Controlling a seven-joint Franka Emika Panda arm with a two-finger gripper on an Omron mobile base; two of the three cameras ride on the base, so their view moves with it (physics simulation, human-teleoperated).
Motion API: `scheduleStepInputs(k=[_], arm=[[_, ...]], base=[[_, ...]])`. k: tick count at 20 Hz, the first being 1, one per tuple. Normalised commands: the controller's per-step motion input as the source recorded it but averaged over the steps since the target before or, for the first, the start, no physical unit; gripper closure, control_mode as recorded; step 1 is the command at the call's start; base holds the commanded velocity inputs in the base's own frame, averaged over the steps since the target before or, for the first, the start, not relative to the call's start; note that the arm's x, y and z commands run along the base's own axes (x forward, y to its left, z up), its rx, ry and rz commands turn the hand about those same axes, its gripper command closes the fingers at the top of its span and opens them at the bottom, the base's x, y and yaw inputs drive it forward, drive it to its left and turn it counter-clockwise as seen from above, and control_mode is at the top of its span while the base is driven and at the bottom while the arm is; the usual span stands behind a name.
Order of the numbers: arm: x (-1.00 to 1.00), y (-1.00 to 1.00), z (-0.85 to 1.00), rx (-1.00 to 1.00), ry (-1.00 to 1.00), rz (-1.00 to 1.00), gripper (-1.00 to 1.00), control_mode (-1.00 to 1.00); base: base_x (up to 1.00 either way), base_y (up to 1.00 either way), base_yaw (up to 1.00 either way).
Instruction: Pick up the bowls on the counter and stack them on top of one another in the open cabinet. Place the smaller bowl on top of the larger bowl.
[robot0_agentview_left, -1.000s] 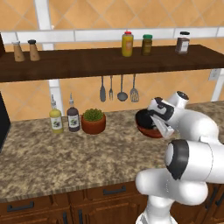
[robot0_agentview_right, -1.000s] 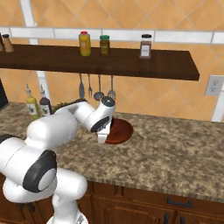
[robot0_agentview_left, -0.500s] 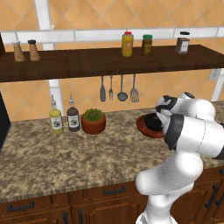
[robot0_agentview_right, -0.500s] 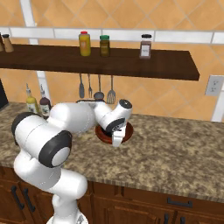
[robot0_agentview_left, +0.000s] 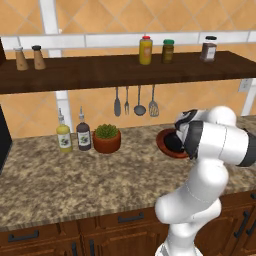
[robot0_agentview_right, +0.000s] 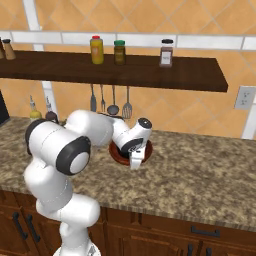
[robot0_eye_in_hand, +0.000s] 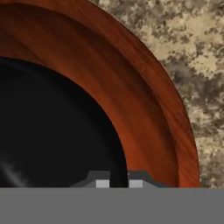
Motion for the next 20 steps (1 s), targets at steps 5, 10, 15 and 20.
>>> scheduleStepInputs(k=[5, 10, 15, 20], arm=[[0.42, 0.00, -0.01, -0.03, -0.10, 0.00, 1.00, -1.00], [0.24, 0.00, -0.10, -0.01, -0.04, 0.00, -1.00, -1.00], [-0.11, -0.03, 0.05, 0.00, -0.06, 0.00, -1.00, -1.00], [-0.39, -0.18, 0.06, 0.00, -0.02, 0.00, -1.00, -1.00]], base=[[0.00, 0.00, 0.00], [0.00, 0.00, 0.00], [0.00, 0.00, 0.00], [0.00, 0.00, 0.00]])
